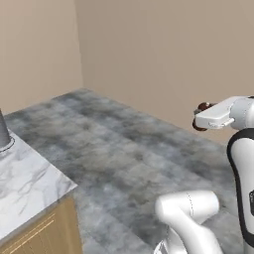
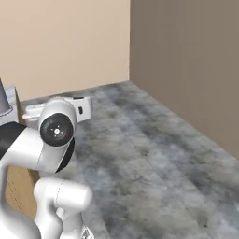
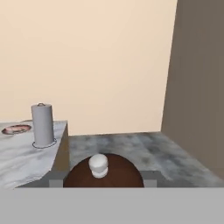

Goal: Retrieve the shaker from the cabinet and place it next the steak on a plate on the dining table.

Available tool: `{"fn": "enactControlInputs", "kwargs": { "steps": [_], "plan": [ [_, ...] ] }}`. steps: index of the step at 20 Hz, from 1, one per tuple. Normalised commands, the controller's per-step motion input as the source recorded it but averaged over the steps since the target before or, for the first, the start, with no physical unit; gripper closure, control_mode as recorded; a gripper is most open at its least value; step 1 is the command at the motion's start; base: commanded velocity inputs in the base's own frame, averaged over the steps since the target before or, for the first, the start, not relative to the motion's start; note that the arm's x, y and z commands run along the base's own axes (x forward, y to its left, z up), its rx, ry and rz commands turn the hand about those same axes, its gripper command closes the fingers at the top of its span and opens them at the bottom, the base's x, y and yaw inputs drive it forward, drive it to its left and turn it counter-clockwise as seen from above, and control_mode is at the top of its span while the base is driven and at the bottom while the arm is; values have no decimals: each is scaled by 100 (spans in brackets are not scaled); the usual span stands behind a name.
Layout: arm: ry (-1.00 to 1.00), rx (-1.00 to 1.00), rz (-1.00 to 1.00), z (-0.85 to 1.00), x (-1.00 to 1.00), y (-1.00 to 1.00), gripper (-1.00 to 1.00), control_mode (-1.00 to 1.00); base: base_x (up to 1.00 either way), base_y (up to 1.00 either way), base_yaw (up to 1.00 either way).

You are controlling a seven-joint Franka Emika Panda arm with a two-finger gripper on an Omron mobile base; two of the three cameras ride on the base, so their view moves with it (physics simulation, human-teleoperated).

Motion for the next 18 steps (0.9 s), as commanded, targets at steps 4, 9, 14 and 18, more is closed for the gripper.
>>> {"fn": "enactControlInputs", "kwargs": {
  "steps": [4,9,14,18],
  "plan": [
    [0,0,0,0,0,0,100,100,100,-25,39],
    [0,0,0,0,0,0,100,100,100,-25,39],
    [0,0,0,0,0,0,100,100,100,-20,40],
    [0,0,0,0,0,0,100,100,100,-6,44]
  ]
}}
